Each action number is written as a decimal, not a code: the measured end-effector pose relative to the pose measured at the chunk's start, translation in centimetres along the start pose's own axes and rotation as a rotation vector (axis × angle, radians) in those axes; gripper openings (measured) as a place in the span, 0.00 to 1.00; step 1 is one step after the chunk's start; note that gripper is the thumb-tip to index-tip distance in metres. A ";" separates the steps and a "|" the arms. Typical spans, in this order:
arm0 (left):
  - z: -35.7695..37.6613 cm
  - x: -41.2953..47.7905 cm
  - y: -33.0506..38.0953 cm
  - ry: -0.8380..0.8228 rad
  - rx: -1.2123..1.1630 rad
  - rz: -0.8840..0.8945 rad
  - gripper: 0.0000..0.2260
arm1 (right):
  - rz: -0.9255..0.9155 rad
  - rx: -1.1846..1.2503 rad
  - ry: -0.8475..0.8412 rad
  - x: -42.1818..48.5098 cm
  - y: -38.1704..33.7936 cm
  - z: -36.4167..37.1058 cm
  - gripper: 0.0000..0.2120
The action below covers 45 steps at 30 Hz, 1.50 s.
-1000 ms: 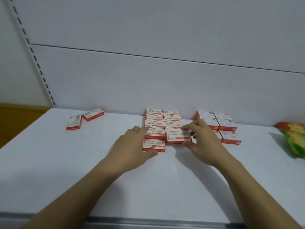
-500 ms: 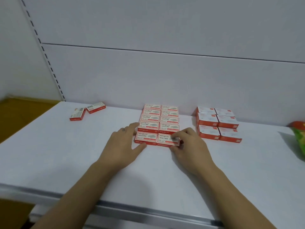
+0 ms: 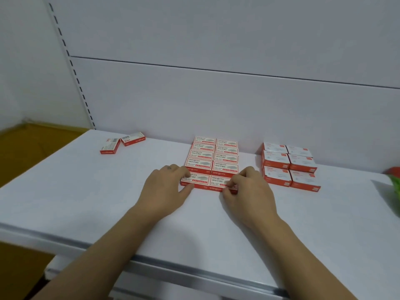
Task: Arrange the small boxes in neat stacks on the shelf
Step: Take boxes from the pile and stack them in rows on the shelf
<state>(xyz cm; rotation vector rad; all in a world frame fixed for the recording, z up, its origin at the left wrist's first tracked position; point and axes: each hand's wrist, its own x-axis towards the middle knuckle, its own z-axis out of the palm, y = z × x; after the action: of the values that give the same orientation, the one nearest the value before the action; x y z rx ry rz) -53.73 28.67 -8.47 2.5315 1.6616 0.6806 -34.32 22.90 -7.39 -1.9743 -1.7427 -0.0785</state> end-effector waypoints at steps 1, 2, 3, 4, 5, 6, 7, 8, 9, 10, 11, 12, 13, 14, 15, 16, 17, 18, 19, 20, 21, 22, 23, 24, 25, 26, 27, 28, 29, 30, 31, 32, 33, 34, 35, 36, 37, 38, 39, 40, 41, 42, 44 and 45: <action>0.0 -0.1 0.1 -0.001 0.007 0.001 0.18 | -0.008 -0.015 0.010 0.0 -0.2 -0.1 0.11; -0.2 -0.1 0.1 -0.004 0.013 0.003 0.20 | -0.023 -0.027 0.027 0.0 -0.4 -0.2 0.11; -0.4 -0.2 0.1 -0.005 0.023 0.009 0.22 | -0.045 -0.029 0.042 0.2 -0.7 -0.4 0.12; -0.6 -0.1 0.1 -0.004 0.034 0.023 0.23 | -0.070 -0.018 0.046 0.5 -1.0 -0.6 0.12; -0.8 -0.1 0.1 -0.001 0.045 0.038 0.24 | -0.094 -0.001 0.033 0.9 -1.4 -0.9 0.13; -1.1 -0.1 0.1 0.003 0.051 0.048 0.25 | -0.116 0.014 0.015 1.2 -1.9 -1.1 0.15; -1.4 0.0 -0.1 0.008 0.050 0.050 0.25 | -0.134 0.024 0.000 1.5 -2.5 -1.3 0.18; -1.7 0.1 -0.4 0.013 0.048 0.043 0.25 | -0.152 0.027 -0.010 1.9 -3.2 -1.3 0.20; -2.1 0.3 -0.9 0.020 0.045 0.032 0.25 | -0.173 0.026 -0.019 2.4 -4.0 -1.3 0.22; -2.6 0.5 -1.6 0.028 0.048 0.021 0.24 | -0.194 0.028 -0.026 2.8 -4.9 -1.1 0.24; -3.0 0.6 -2.4 0.036 0.056 0.009 0.23 | -0.216 0.037 -0.028 3.2 -5.8 -0.9 0.24; -3.5 0.8 -3.4 0.042 0.063 -0.004 0.23 | -0.236 0.054 -0.026 3.6 -6.8 -0.6 0.24; -4.1 0.9 -4.5 0.050 0.066 -0.024 0.22 | -0.256 0.071 -0.018 4.1 -7.9 -0.3 0.24; -4.6 1.0 -5.6 0.057 0.064 -0.051 0.22 | -0.270 0.084 -0.010 4.5 -9.0 0.1 0.23; -5.1 1.1 -6.9 0.067 0.058 -0.082 0.22 | -0.279 0.088 -0.011 4.9 -10.2 0.5 0.22; -5.6 1.1 -8.3 0.076 0.057 -0.113 0.21 | -0.285 0.090 -0.023 5.3 -11.5 1.0 0.22; -6.1 1.1 -9.6 0.080 0.068 -0.141 0.21 | -0.291 0.095 -0.042 5.6 -12.6 1.6 0.22; -6.5 1.1 -10.9 0.077 0.088 -0.168 0.21 | -0.295 0.100 -0.061 5.9 -13.8 2.2 0.22; -6.9 1.1 -12.3 0.069 0.107 -0.196 0.22 | -0.298 0.102 -0.079 6.3 -15.0 2.8 0.23; -7.2 1.1 -13.6 0.056 0.121 -0.227 0.23 | -0.300 0.104 -0.095 6.6 -16.2 3.4 0.23; -7.5 1.3 -15.0 0.040 0.127 -0.262 0.24 | -0.303 0.104 -0.112 7.0 -17.3 3.9 0.23; -7.6 1.5 -16.3 0.023 0.123 -0.296 0.26 | -0.303 0.103 -0.130 7.4 -18.3 4.6 0.23; -7.7 1.7 -17.4 0.007 0.107 -0.328 0.27 | -0.301 0.097 -0.145 7.7 -19.3 5.2 0.23; -7.6 2.0 -18.5 -0.009 0.085 -0.358 0.27 | -0.296 0.090 -0.157 8.1 -20.1 5.8 0.23; -7.5 2.4 -19.3 -0.025 0.066 -0.383 0.28 | -0.288 0.083 -0.169 8.4 -20.8 6.5 0.23; -7.4 2.8 -20.0 -0.039 0.060 -0.404 0.29 | -0.279 0.075 -0.181 8.8 -21.4 7.2 0.23; -7.3 3.4 -20.5 -0.053 0.061 -0.416 0.30 | -0.270 0.064 -0.192 9.2 -21.8 7.9 0.24; -7.2 4.0 -20.9 -0.062 0.064 -0.417 0.31 | -0.261 0.051 -0.199 9.6 -22.1 8.5 0.25; -7.1 4.6 -21.2 -0.068 0.070 -0.413 0.31 | -0.252 0.039 -0.204 10.0 -22.4 9.1 0.25; -7.0 5.2 -21.4 -0.076 0.079 -0.409 0.32 | -0.240 0.030 -0.207 10.4 -22.5 9.5 0.26; -6.8 5.8 -21.5 -0.085 0.089 -0.410 0.33 | -0.227 0.023 -0.208 10.8 -22.7 9.9 0.26; -6.6 6.2 -21.7 -0.093 0.096 -0.419 0.35 | -0.217 0.016 -0.206 10.9 -22.8 10.4 0.26; -6.2 6.5 -21.8 -0.098 0.102 -0.434 0.37 | -0.211 0.013 -0.199 10.9 -23.0 10.7 0.26; -5.9 6.7 -21.8 -0.099 0.112 -0.452 0.39 | -0.205 0.013 -0.184 10.7 -23.1 11.1 0.26; -5.6 6.8 -21.8 -0.100 0.127 -0.468 0.41 | -0.201 0.020 -0.160 10.4 -23.1 11.5 0.25; -5.3 6.9 -21.7 -0.098 0.144 -0.479 0.42 | -0.203 0.028 -0.136 10.2 -23.0 11.9 0.25; -5.0 6.9 -21.7 -0.090 0.159 -0.482 0.43 | -0.209 0.022 -0.125 9.9 -22.9 12.2 0.25; -4.8 7.1 -21.7 -0.078 0.172 -0.476 0.42 | -0.221 -0.003 -0.117 9.9 -22.8 12.5 0.25; -4.7 7.2 -21.7 -0.065 0.177 -0.466 0.41 | -0.237 -0.034 -0.098 10.0 -22.8 12.7 0.25; -4.6 7.4 -21.7 -0.058 0.175 -0.455 0.39 | -0.251 -0.054 -0.066 10.0 -22.6 12.8 0.24; -4.6 7.5 -21.7 -0.056 0.165 -0.450 0.35 | -0.252 -0.053 -0.037 10.1 -22.5 13.0 0.23; -4.7 7.6 -21.7 -0.059 0.150 -0.453 0.32 | -0.245 -0.043 -0.025 10.2 -22.5 13.0 0.23; -4.9 7.6 -22.0 -0.079 0.114 -0.484 0.26 | -0.244 -0.023 -0.031 10.1 -22.3 13.0 0.24; -5.1 7.5 -22.2 -0.086 0.105 -0.498 0.25 | -0.244 -0.014 -0.029 10.1 -22.1 13.0 0.24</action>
<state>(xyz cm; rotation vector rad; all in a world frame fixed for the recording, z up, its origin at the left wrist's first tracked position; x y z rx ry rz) -72.43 43.68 -7.25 2.0277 2.2164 0.4397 -56.99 38.54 -7.83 -1.7718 -1.9992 -0.1455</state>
